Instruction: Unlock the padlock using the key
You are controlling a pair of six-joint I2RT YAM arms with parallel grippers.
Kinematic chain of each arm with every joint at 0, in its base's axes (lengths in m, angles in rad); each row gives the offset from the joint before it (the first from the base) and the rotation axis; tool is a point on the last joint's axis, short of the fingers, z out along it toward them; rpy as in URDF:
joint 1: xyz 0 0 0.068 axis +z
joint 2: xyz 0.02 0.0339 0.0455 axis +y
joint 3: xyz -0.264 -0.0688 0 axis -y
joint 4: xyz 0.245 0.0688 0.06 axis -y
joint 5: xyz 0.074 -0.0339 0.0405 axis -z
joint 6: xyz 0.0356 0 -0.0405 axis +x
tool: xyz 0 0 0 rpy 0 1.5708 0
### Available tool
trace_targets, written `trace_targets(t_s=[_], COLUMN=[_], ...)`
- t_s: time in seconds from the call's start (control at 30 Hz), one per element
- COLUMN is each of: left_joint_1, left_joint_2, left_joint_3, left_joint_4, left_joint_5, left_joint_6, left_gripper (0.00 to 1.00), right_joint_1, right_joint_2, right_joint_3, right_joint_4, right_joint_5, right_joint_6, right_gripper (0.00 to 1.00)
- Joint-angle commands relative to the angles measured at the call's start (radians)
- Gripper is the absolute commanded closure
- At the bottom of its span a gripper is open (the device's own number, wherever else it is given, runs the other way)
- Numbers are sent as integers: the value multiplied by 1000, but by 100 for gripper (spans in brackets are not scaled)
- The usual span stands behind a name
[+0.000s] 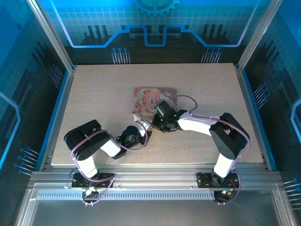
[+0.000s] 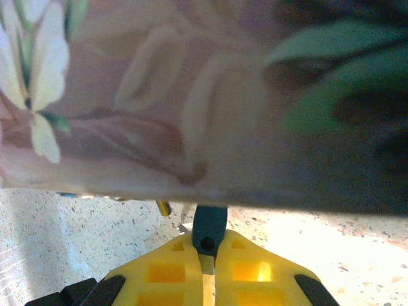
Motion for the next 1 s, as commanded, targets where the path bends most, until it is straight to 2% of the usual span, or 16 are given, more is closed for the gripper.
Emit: trace_targets(t_s=[0.0,0.33,0.37,0.5,0.57,0.97], left_joint_1=[-14,-14,-13,-14,-14,10], left_joint_2=[-17,-9,-6,3,1,-41], left_joint_3=[-8,-21,-22,-30,-37,-91], left_joint_4=[13,54,59,88,95,119], left_joint_5=[32,41,41,43,37,37], left_joint_6=[21,6,5,-2,-3,-40], left_gripper=[100,100,96,70,64,59], right_joint_1=[15,15,15,12,10,-26], right_joint_2=[13,-32,-35,-44,-47,-99], right_joint_3=[-11,-73,-77,-110,-126,-233], right_joint_4=[-27,32,36,93,119,229], right_joint_5=[24,49,49,35,30,-19], right_joint_6=[7,-21,-21,-10,-3,-52], right_gripper=[98,100,100,100,100,100])
